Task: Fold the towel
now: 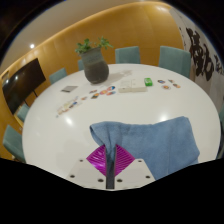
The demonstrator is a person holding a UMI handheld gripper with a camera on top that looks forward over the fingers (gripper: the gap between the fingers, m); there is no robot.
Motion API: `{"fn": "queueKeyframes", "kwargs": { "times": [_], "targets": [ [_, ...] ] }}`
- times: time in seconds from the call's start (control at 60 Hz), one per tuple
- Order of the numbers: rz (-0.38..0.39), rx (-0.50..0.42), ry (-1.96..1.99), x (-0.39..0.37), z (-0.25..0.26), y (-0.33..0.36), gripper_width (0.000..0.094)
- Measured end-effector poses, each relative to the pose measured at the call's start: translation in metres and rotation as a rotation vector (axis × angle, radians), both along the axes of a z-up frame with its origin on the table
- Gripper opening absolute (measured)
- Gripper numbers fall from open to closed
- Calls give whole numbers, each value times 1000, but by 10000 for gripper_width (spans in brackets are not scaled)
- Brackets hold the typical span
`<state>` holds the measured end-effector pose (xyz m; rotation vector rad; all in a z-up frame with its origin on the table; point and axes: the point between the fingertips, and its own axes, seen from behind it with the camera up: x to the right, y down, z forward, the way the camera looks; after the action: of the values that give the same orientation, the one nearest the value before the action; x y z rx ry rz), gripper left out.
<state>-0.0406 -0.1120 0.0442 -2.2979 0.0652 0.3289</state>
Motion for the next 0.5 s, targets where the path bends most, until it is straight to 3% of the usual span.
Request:
{"fn": "queueKeyframes", "kwargs": {
  "times": [0.133, 0.217, 0.3, 0.5],
  "targets": [
    [41, 39, 326, -54, 87, -6, 78],
    [39, 50, 424, -51, 110, -5, 79],
    [10, 29, 465, -33, 100, -1, 78],
    [-114, -47, 344, 41, 26, 8, 90]
  ]
}}
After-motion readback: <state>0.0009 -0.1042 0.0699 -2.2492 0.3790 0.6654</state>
